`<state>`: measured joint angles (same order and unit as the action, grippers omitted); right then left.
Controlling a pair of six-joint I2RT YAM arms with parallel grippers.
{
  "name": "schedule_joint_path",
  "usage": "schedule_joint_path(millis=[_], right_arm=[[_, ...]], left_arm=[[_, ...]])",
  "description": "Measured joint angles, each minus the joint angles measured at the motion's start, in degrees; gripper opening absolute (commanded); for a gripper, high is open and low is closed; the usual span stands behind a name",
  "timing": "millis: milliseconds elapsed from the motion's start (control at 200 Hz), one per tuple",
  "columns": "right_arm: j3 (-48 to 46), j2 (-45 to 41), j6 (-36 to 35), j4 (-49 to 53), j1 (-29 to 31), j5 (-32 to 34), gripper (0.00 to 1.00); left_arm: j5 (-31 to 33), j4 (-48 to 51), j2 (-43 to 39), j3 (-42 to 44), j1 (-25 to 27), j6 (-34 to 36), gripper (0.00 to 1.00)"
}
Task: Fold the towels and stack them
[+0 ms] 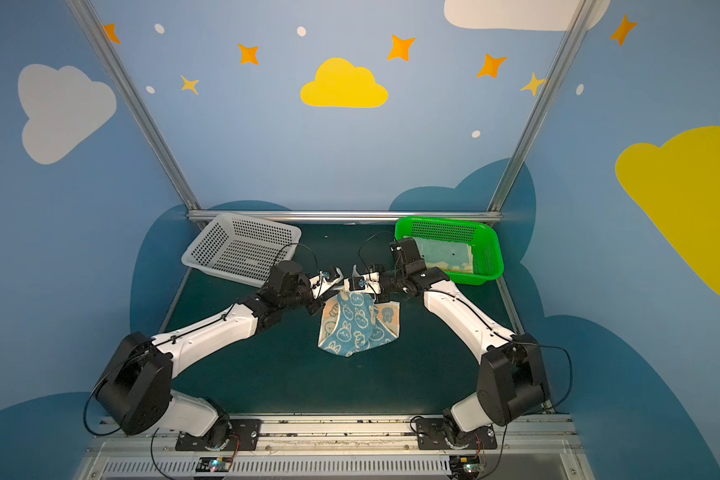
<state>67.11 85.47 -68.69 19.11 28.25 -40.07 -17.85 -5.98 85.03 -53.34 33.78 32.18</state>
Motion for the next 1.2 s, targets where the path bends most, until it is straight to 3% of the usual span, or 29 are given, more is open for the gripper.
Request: schedule_joint_path(millis=[320,726,1202], right_arm=[[-4.26,-2.16,7.17,-3.02,0.02,1.92,0.00],[-10.80,-4.28,30.25,-10.43,2.23,5.33,0.27],[-12.92,-2.51,39.01,-18.14,2.58,10.73,0.31]], left_arm=[[5.60,2.86,0.83,-3.17,1.90,1.49,0.04],[20.20,1.70,-0.31,-9.46,5.09,10.27,0.04],[19.80,2.49,-6.64,-11.04,6.99,14.45,0.04]])
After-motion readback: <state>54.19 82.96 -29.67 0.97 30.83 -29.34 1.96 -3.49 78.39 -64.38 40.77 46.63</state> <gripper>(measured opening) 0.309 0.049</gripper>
